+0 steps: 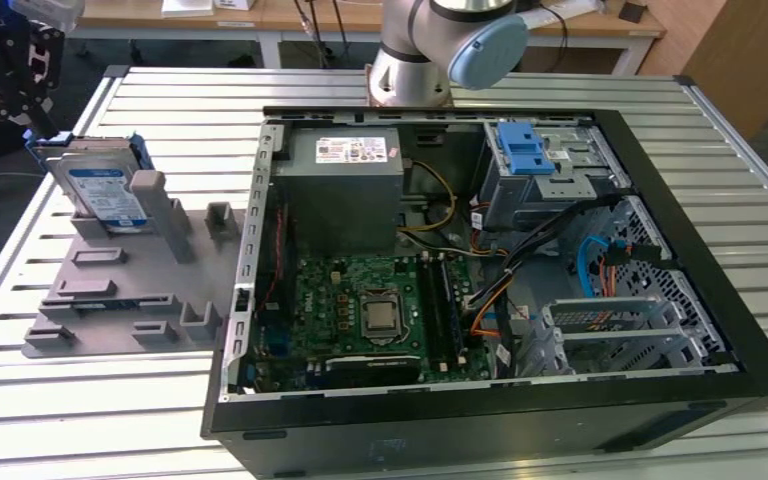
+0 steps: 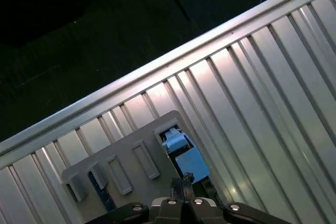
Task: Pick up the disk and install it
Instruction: 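Pick up the disk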
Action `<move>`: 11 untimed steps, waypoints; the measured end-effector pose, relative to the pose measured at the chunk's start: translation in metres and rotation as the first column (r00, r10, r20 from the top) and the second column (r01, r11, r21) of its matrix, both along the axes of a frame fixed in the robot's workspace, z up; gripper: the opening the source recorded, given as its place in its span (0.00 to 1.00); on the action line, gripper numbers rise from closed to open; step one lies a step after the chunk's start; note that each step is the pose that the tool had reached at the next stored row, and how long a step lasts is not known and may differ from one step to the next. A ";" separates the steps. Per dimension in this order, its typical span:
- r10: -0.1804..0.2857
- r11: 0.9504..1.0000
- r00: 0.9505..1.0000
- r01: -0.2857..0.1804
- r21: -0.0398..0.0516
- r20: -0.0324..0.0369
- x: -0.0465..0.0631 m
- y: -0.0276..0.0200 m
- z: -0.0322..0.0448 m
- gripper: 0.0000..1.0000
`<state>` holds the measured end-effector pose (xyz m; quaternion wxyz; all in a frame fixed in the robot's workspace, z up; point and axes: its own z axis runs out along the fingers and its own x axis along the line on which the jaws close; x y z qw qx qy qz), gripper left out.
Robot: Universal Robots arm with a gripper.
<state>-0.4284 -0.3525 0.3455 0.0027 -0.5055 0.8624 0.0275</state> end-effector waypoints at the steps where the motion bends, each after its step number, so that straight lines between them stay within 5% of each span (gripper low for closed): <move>1: 0.010 1.000 1.000 -0.010 0.000 0.000 0.000 0.0000 0.0000 0.11; 5: 0.057 0.998 0.998 -0.057 0.000 0.000 0.000 0.0000 0.0000 0.11; 11: 0.148 0.989 0.989 -0.148 0.000 0.000 0.000 0.0000 -0.0002 0.11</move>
